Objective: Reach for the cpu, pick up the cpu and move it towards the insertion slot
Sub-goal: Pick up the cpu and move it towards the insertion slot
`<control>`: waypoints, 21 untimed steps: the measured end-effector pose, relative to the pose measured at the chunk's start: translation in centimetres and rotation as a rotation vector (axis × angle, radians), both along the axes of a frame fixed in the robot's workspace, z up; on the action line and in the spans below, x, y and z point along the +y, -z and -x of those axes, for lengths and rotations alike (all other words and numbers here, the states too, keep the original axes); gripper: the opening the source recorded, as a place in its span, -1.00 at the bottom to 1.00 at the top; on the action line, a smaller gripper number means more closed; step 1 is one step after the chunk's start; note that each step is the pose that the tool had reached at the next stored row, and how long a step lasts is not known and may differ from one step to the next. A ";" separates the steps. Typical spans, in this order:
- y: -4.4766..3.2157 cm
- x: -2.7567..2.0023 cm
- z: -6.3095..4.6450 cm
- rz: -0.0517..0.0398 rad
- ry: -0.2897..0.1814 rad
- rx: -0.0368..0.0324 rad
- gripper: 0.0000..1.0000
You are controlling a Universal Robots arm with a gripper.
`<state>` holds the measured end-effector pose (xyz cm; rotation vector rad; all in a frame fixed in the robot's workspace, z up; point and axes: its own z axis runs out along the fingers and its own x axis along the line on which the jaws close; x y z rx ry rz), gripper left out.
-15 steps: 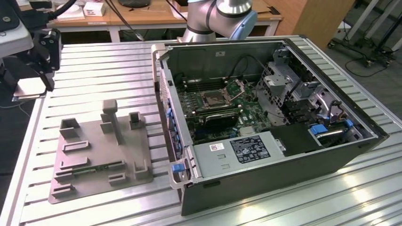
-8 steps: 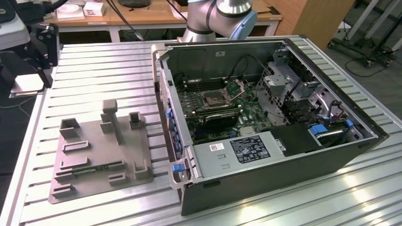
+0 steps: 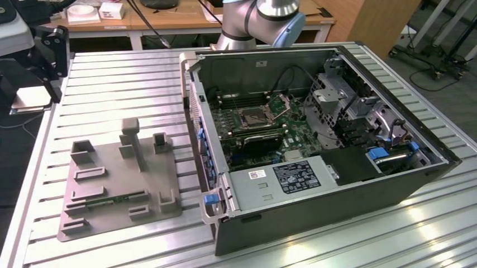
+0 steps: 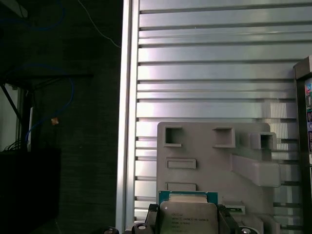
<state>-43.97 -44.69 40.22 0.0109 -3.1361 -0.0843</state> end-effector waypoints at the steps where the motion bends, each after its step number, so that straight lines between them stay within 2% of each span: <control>1: 0.00 0.00 0.0 0.0000 0.000 0.0000 0.08; 9: -0.01 0.00 -0.1 0.0000 0.000 0.0000 0.08; 21: 0.00 0.00 -0.8 -0.0001 0.000 0.0000 0.08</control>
